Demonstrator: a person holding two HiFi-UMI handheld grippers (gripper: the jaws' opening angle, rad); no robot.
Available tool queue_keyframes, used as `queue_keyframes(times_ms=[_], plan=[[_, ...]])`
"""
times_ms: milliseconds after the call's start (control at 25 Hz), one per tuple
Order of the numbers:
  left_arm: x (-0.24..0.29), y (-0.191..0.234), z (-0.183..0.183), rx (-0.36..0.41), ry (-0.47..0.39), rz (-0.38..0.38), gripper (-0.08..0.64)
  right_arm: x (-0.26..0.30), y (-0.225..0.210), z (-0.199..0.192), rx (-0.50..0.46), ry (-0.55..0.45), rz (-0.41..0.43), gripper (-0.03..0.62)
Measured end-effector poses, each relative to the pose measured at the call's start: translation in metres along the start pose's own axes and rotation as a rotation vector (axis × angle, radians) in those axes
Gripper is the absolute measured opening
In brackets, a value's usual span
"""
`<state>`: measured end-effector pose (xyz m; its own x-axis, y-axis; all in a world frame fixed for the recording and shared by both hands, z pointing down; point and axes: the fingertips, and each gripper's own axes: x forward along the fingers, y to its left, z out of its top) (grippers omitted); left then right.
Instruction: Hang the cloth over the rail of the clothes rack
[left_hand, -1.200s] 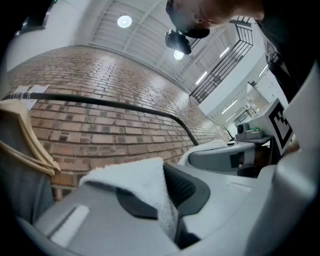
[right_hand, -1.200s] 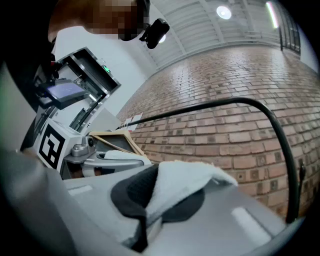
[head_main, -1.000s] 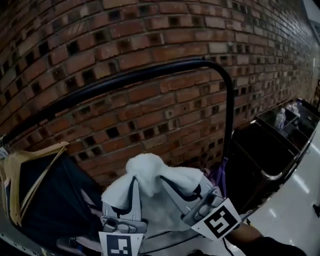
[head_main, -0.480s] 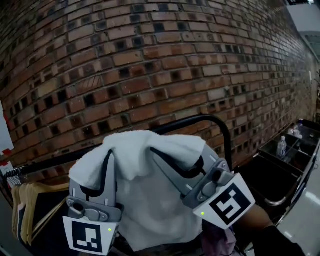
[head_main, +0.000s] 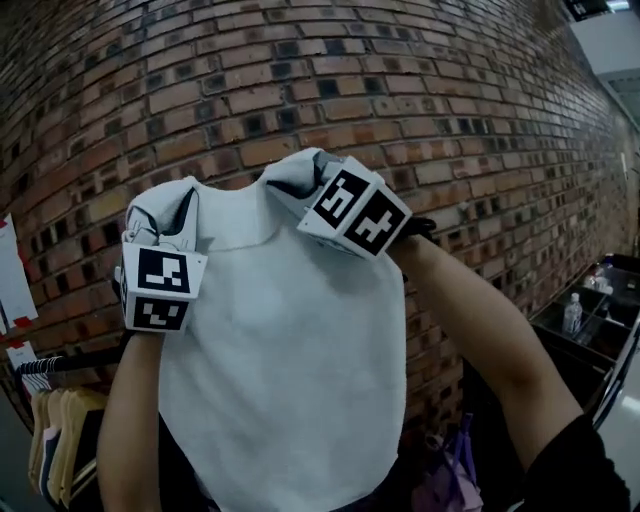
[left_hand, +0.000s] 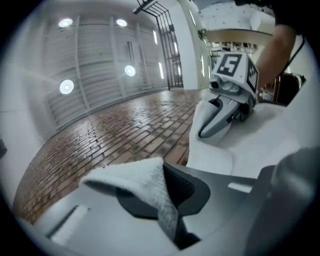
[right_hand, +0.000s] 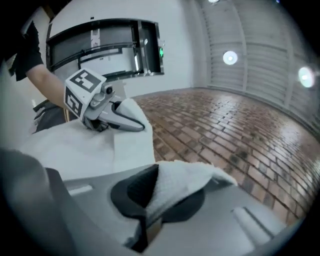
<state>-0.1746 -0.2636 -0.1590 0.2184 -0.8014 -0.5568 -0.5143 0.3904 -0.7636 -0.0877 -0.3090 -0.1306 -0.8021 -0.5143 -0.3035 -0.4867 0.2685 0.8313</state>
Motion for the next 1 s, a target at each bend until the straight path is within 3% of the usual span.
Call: queue_keyframes(times_ms=[80,240,320,360,440,520,560,640,800,920,1000], plan=[[0.022,-0.026,-0.035,0.072,0.131,-0.109,0.018,0.029,0.019,-0.035,-0.034,0.145,0.134,0.015],[0.027,-0.117,-0.123,0.101,0.448,-0.529,0.018,0.051,0.093,-0.096,-0.050,0.381,0.477,0.015],[0.014,-0.149,-0.145,0.091,0.522,-0.713,0.018,0.046,0.133,-0.116,-0.014,0.455,0.642,0.017],[0.003,-0.162,-0.148,0.053,0.548,-0.825,0.019,0.039,0.152,-0.126,0.023,0.499,0.731,0.019],[-0.034,-0.193,-0.150,-0.106,0.622,-1.113,0.020,0.018,0.186,-0.142,0.176,0.608,0.921,0.045],[-0.068,-0.214,-0.158,-0.281,0.731,-1.311,0.020,0.004,0.200,-0.150,0.298,0.687,1.015,0.067],[-0.077,-0.220,-0.165,-0.310,0.782,-1.354,0.021,0.003,0.200,-0.151,0.307,0.693,1.020,0.080],[-0.083,-0.225,-0.174,-0.288,0.827,-1.383,0.036,0.006,0.198,-0.149,0.308,0.672,1.010,0.130],[-0.070,-0.219,-0.158,-0.360,0.729,-1.358,0.207,0.007,0.189,-0.130,0.419,0.576,1.031,0.210],[-0.066,-0.213,-0.153,-0.385,0.695,-1.344,0.235,0.007,0.176,-0.110,0.465,0.488,1.043,0.211],[-0.067,-0.212,-0.155,-0.375,0.693,-1.345,0.235,0.002,0.173,-0.117,0.420,0.546,1.035,0.210]])
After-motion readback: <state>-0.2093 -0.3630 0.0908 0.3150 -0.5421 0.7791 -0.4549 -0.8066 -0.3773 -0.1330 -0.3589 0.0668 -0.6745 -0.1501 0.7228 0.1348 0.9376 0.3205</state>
